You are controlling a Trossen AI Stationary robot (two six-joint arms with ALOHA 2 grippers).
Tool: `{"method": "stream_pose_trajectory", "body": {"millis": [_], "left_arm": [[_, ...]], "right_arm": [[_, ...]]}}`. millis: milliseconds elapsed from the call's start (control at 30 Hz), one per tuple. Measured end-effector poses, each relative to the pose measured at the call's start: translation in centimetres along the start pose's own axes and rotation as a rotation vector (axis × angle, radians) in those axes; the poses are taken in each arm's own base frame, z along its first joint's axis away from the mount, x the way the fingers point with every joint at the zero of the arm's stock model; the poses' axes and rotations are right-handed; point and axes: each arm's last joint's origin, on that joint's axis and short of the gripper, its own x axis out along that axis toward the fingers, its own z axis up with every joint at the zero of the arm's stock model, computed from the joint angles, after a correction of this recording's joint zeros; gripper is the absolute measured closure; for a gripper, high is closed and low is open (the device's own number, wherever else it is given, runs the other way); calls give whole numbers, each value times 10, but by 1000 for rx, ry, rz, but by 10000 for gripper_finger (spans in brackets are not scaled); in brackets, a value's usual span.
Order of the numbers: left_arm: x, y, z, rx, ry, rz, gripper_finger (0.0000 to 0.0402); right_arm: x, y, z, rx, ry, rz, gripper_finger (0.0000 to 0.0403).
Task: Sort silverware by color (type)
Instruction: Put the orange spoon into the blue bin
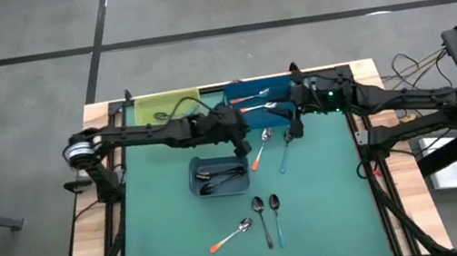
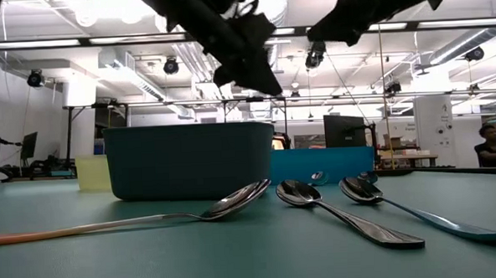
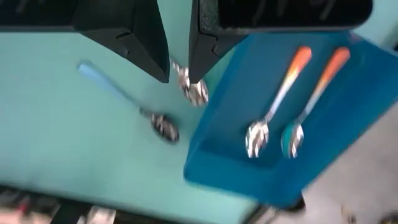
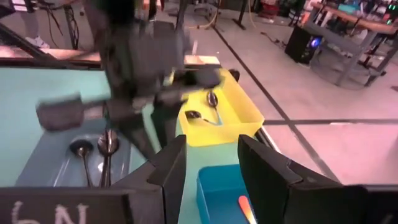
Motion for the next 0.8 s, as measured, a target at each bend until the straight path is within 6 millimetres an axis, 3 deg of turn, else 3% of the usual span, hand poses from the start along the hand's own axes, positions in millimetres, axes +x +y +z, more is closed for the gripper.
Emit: {"method": "stream_pose_trajectory", "body": {"millis": [333,533,800], "left_arm": [[39,-20,-3,-55,172,57,359],[61,-26,-2,-70,211,66,359],[74,-27,-9,-64,256,75,359]], "right_arm": [[-34,5,-3,5,77,86,266],[-55,8,1,21,4,144,266],[-65,10,-6,7,-13,140,266]]}}
